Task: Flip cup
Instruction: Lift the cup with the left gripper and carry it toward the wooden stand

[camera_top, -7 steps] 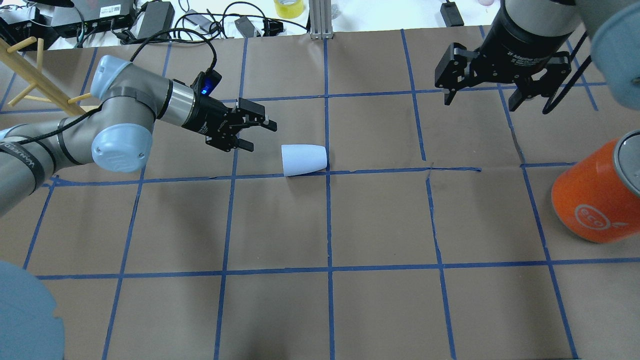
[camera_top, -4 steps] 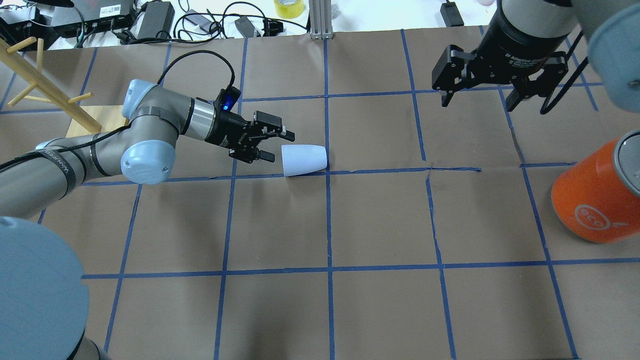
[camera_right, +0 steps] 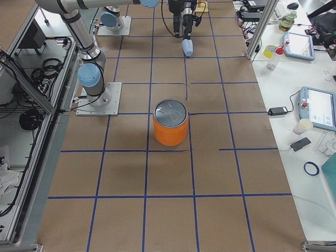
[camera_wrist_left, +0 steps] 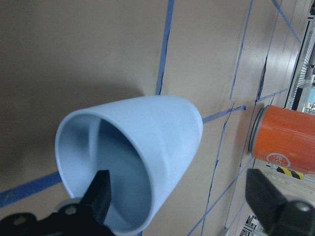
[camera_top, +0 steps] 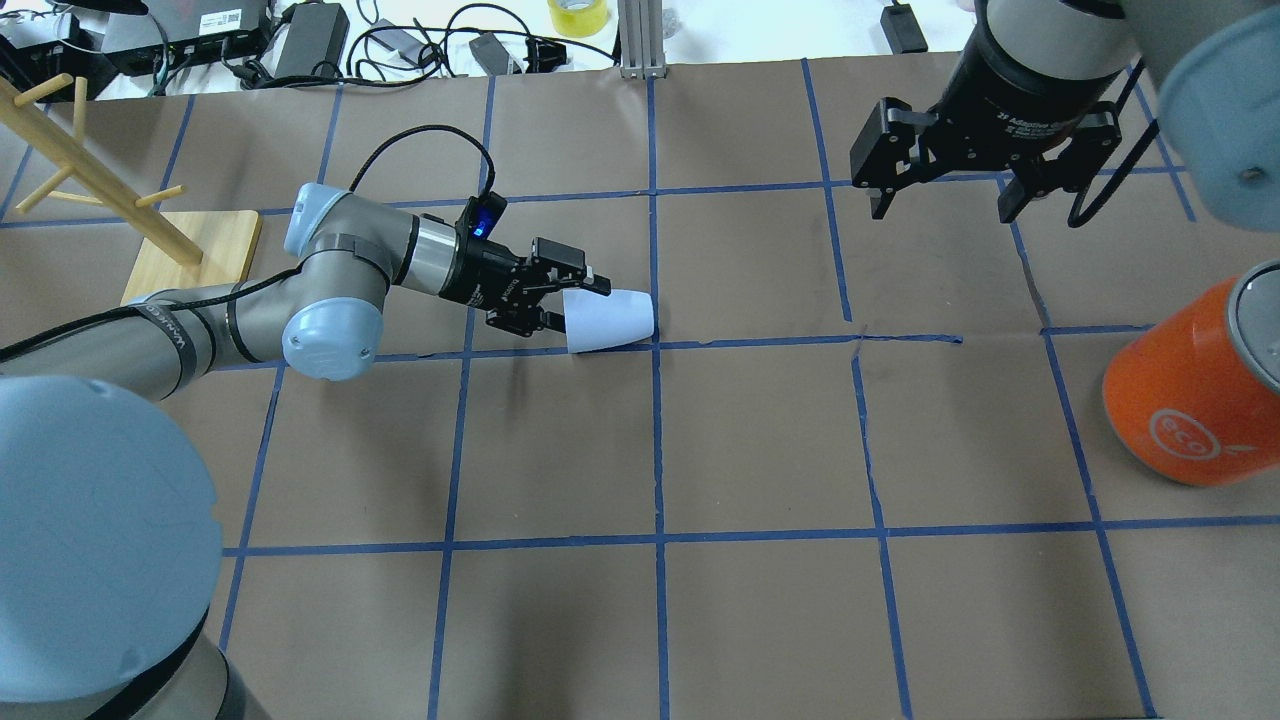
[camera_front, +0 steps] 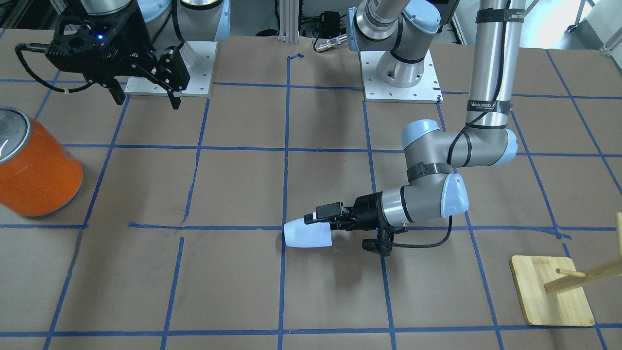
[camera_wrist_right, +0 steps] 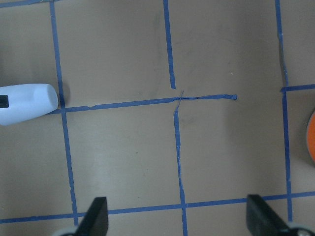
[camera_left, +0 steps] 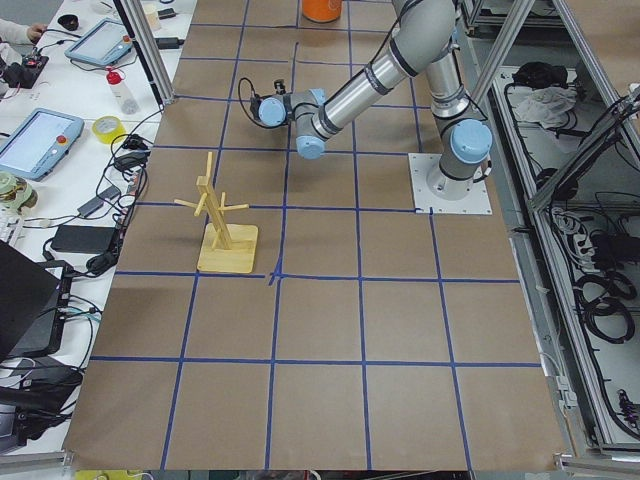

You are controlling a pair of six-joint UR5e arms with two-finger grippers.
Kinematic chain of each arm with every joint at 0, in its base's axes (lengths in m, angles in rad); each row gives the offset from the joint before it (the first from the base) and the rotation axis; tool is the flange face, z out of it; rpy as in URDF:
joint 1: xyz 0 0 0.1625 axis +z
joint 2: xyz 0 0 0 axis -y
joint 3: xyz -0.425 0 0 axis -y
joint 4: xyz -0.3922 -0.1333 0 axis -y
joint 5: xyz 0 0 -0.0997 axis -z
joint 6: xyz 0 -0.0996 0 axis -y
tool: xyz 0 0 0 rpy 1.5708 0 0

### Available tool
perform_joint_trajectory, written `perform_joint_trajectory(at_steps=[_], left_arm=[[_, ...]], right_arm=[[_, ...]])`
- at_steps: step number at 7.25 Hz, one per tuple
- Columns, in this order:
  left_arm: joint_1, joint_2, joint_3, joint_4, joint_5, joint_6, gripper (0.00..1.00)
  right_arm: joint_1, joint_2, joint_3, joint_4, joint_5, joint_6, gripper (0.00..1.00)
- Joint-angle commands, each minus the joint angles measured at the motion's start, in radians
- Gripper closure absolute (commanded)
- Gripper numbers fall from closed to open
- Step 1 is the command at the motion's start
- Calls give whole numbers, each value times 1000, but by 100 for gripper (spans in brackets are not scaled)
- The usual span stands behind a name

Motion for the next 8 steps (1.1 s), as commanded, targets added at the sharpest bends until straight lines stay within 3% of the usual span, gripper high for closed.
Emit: perform_joint_trajectory(at_steps=[1, 2, 3, 6, 8], left_arm=[[-5, -18, 4, 72, -50, -60, 65], [-5, -19, 4, 70, -53, -63, 91], [-4, -15, 7, 73, -55, -92, 100], [-7, 2, 31, 77, -55, -140, 100], [-8, 36, 126, 118, -93, -382, 100]], right_arm=[[0, 0, 0, 0, 0, 0, 0], [0, 0, 0, 0, 0, 0, 0], [0, 0, 0, 1, 0, 0, 0], [0, 2, 1, 2, 0, -5, 0], [0, -4, 2, 2, 0, -5, 0]])
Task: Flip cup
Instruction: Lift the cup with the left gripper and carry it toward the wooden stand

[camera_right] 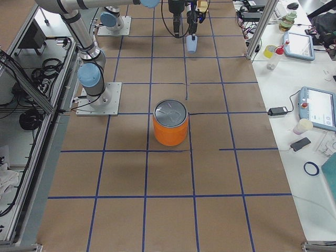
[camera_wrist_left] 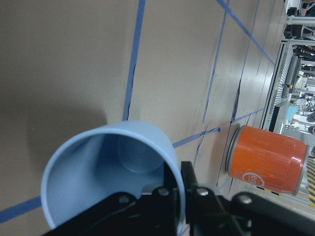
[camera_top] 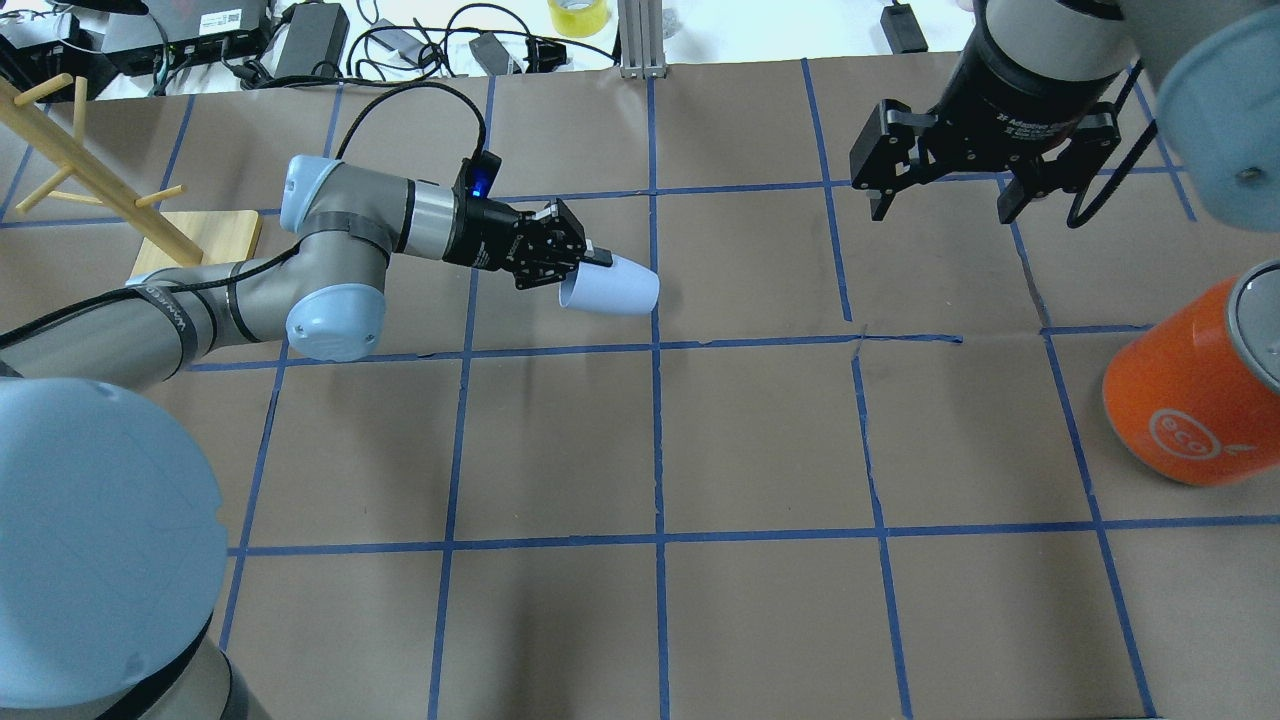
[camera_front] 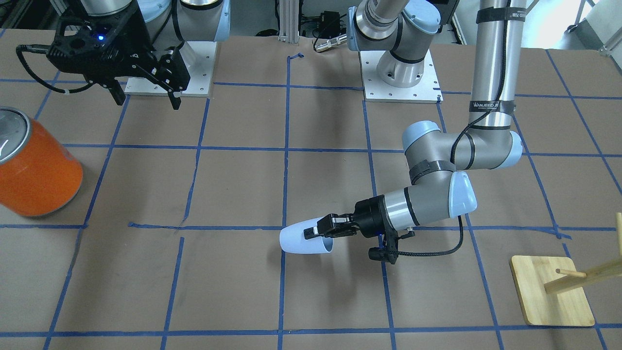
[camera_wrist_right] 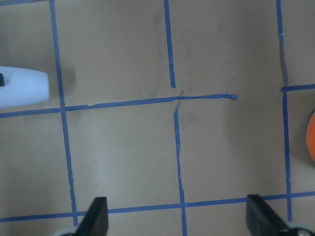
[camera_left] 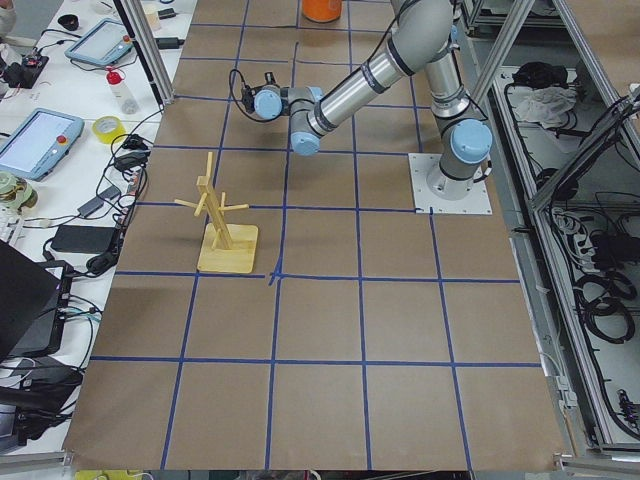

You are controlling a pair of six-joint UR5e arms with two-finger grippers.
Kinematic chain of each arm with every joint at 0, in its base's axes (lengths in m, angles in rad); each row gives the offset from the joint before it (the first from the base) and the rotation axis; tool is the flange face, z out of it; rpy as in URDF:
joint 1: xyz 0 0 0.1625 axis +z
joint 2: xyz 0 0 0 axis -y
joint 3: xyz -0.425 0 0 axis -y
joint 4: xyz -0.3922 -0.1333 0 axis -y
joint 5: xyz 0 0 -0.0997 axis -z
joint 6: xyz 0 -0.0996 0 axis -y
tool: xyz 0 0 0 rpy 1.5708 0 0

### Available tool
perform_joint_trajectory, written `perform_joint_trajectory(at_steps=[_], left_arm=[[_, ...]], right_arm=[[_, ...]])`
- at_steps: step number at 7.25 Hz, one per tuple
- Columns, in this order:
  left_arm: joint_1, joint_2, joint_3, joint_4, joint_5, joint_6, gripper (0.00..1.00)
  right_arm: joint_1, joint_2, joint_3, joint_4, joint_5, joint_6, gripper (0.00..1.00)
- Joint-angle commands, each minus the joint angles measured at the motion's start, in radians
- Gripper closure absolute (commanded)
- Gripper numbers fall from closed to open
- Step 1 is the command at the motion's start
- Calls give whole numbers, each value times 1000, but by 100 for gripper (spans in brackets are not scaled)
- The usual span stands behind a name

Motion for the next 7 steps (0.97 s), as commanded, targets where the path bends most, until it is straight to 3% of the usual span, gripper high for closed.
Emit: perform_joint_trajectory(at_steps=[1, 4, 5, 7], left_arm=[[-4, 41, 103, 28, 4, -239, 100], [-2, 89, 132, 27, 321, -229, 100], [4, 97, 148, -1, 434, -106, 100], [5, 111, 226, -178, 721, 161, 100]], right_arm=[[0, -2, 0, -1, -2, -1, 0], [0, -2, 2, 0, 0, -2, 0], [0, -2, 2, 2, 0, -1, 0], [0, -2, 2, 2, 0, -1, 0]])
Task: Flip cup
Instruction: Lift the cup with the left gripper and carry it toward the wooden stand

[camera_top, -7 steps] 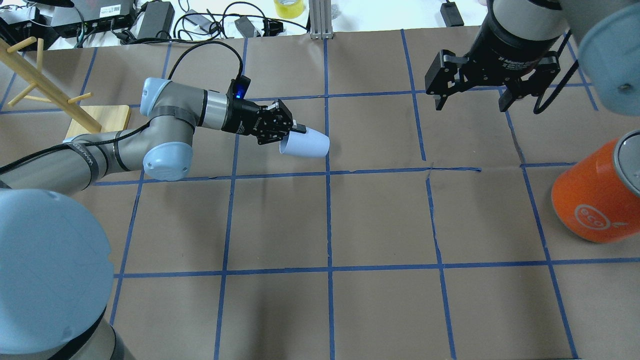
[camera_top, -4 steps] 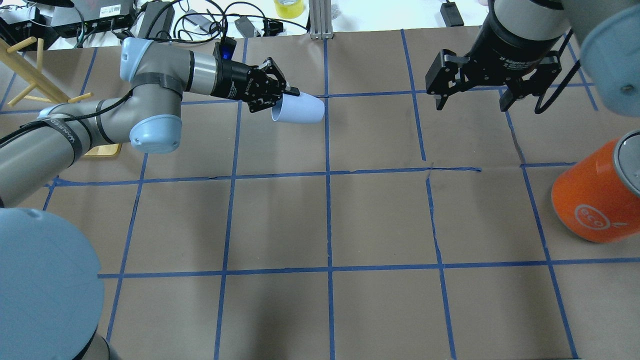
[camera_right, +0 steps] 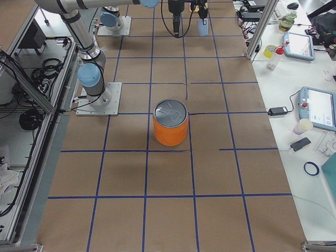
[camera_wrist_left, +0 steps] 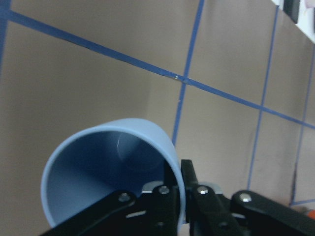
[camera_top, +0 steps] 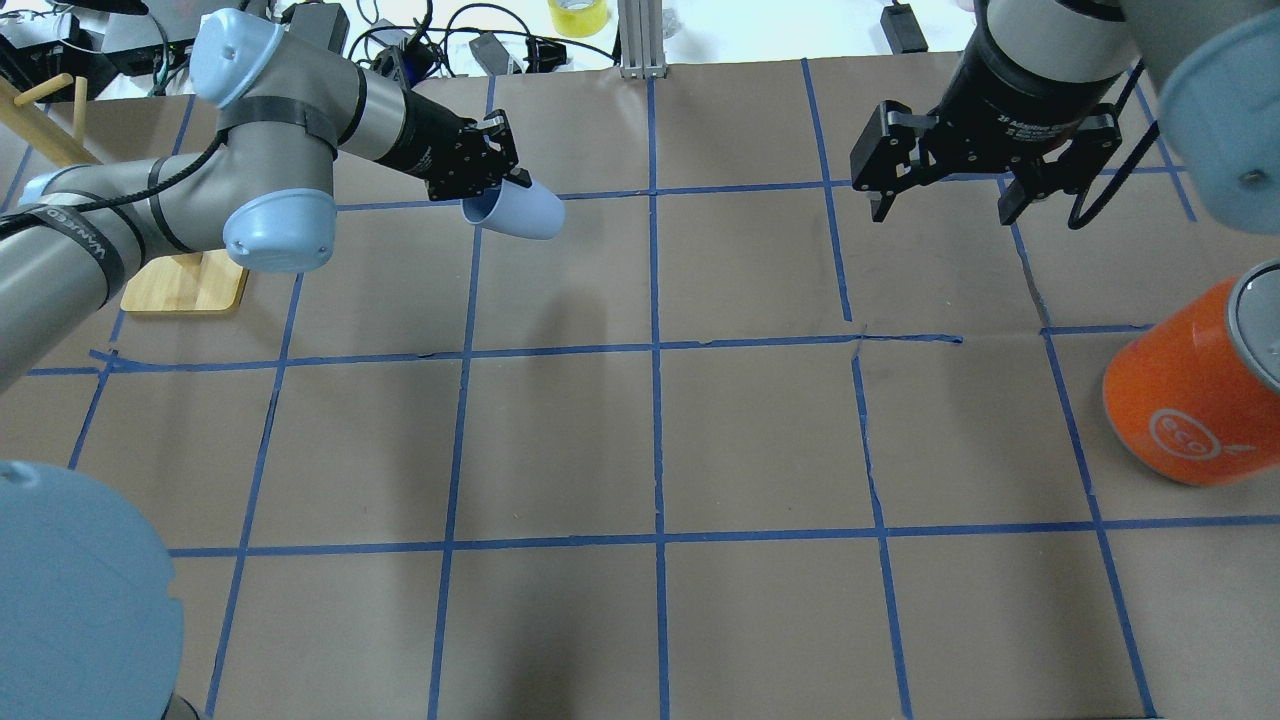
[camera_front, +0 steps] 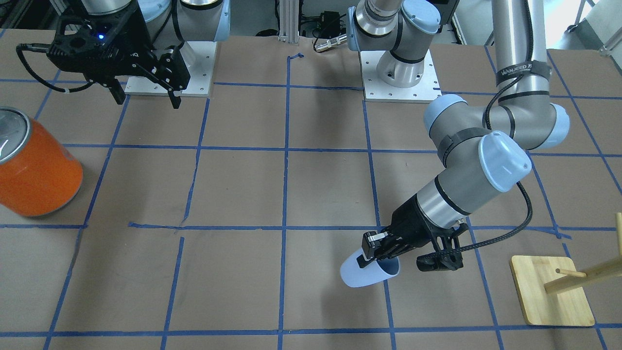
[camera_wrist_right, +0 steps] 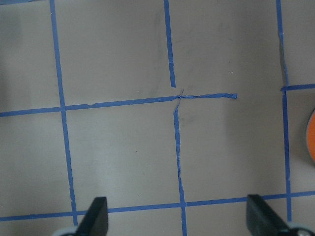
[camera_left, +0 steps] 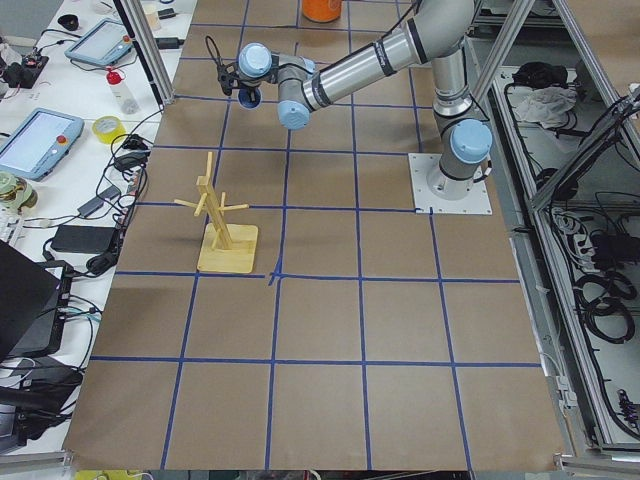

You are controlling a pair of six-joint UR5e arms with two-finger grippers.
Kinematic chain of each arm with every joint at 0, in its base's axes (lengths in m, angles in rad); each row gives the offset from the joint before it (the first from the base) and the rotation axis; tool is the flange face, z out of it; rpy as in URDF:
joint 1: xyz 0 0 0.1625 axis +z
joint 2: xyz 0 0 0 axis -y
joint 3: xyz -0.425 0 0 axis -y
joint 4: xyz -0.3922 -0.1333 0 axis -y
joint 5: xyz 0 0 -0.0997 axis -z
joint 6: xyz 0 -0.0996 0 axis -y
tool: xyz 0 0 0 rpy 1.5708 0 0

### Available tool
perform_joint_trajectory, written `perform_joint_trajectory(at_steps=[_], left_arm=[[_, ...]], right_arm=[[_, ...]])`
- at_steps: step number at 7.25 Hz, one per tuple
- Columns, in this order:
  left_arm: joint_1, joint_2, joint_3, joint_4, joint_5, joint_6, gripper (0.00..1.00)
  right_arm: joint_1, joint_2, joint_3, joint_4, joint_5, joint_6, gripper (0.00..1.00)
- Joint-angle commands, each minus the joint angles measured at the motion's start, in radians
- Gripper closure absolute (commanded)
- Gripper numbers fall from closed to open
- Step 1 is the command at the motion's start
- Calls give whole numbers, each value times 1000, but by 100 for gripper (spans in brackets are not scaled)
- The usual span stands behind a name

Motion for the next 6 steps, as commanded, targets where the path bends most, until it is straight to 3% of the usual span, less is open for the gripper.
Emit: perform_joint_trajectory(at_steps=[1, 3, 6], left_arm=[[6, 8, 86, -159, 278, 281, 100], [9, -4, 103, -169, 430, 425, 100], [24, -55, 105, -135, 489, 520, 100]], right_arm=[[0, 2, 0, 0, 0, 0, 0], [0, 0, 0, 0, 0, 0, 0], [0, 0, 0, 0, 0, 0, 0]])
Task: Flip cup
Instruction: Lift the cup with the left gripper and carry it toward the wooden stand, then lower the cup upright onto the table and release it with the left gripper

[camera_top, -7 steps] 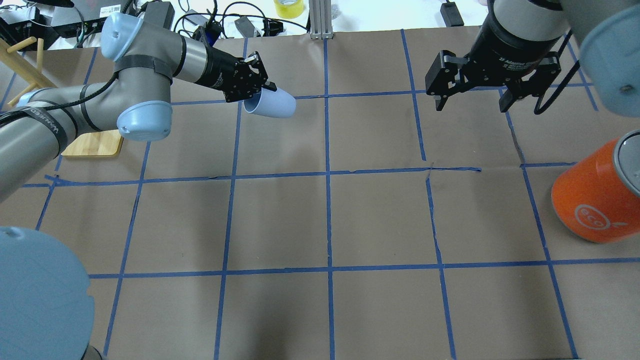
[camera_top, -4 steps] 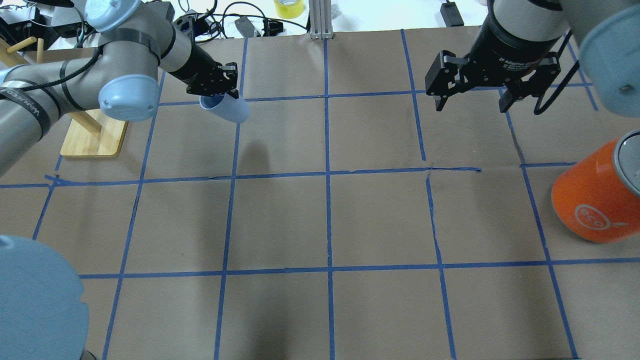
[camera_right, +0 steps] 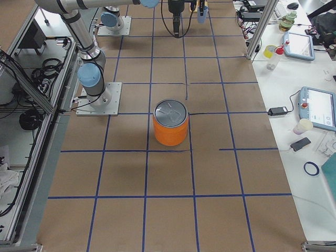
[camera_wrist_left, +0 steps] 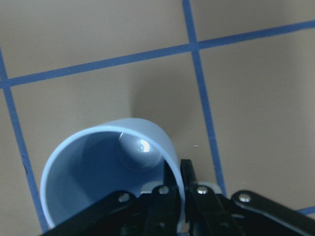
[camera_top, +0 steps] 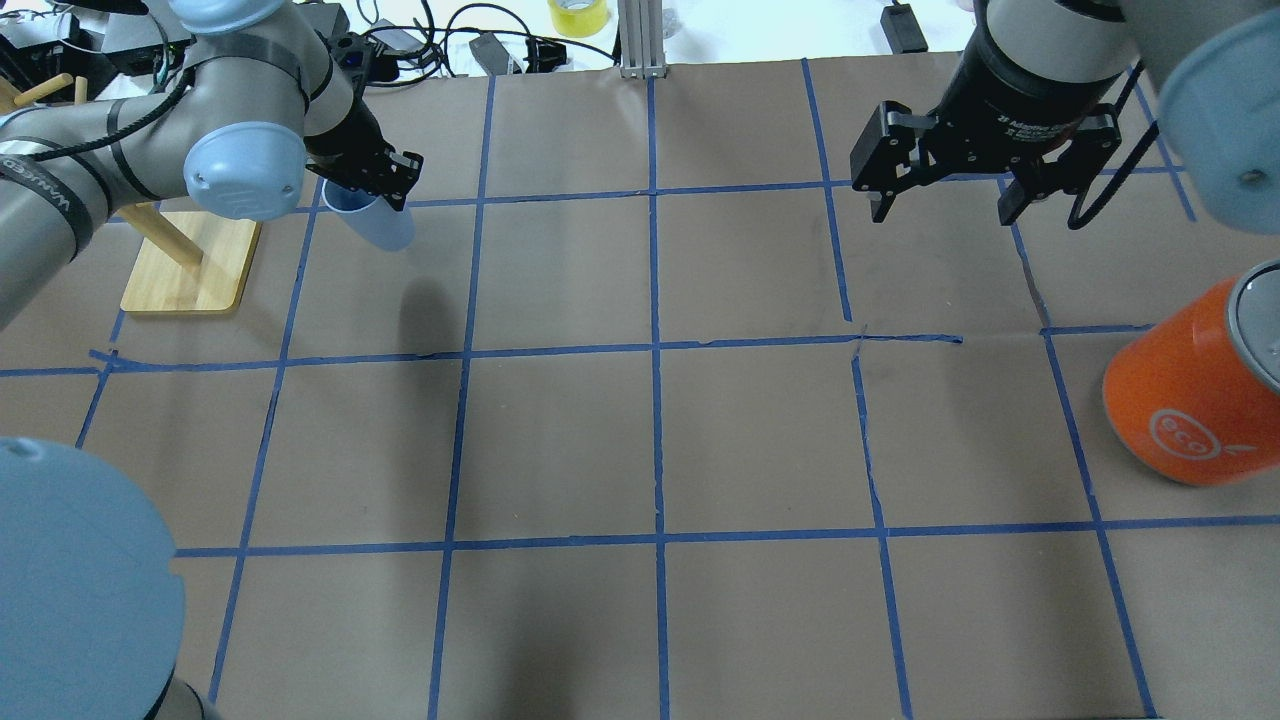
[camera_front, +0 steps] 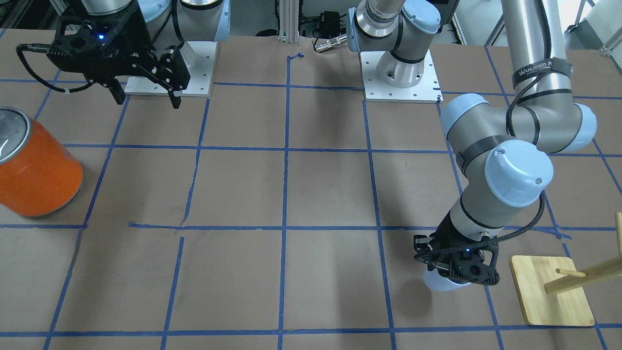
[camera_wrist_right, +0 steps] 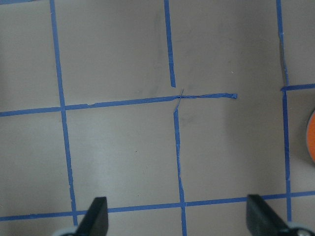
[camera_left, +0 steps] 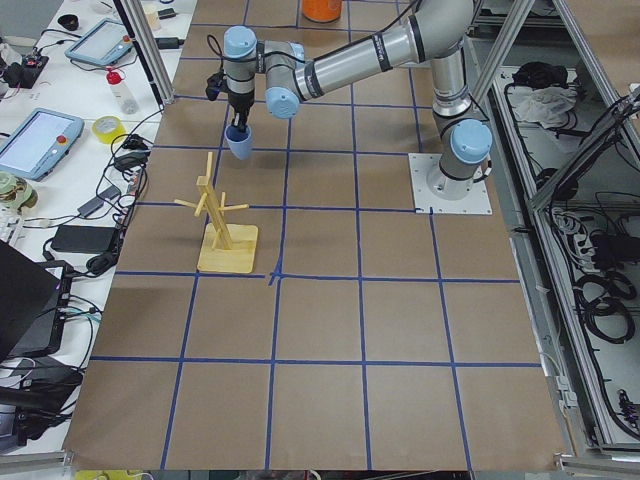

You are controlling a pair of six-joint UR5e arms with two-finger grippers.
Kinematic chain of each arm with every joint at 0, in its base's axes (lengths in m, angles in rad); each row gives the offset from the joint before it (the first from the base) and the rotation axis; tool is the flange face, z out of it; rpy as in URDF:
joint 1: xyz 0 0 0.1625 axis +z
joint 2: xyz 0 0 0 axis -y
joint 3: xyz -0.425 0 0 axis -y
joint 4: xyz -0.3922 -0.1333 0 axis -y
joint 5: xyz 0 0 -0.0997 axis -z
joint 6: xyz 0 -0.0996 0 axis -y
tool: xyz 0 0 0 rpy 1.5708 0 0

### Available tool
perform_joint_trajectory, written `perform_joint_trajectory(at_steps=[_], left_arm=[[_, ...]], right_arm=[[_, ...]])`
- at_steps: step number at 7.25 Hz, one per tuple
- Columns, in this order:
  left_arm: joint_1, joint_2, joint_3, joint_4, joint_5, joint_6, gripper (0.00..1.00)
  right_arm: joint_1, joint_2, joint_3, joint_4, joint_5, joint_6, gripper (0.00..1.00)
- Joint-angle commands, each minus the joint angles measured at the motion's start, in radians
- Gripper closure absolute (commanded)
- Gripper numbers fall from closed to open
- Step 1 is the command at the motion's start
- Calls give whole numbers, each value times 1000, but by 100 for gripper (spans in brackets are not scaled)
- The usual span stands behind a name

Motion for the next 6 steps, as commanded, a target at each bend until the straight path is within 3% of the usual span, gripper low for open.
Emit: perform_joint_trajectory(at_steps=[1, 6], left_arm=[[3, -33, 5, 27, 25, 29, 100], [3, -85, 18, 26, 47, 13, 100]], right_arm=[[0, 0, 0, 0, 0, 1, 0], [0, -1, 0, 0, 0, 1, 0]])
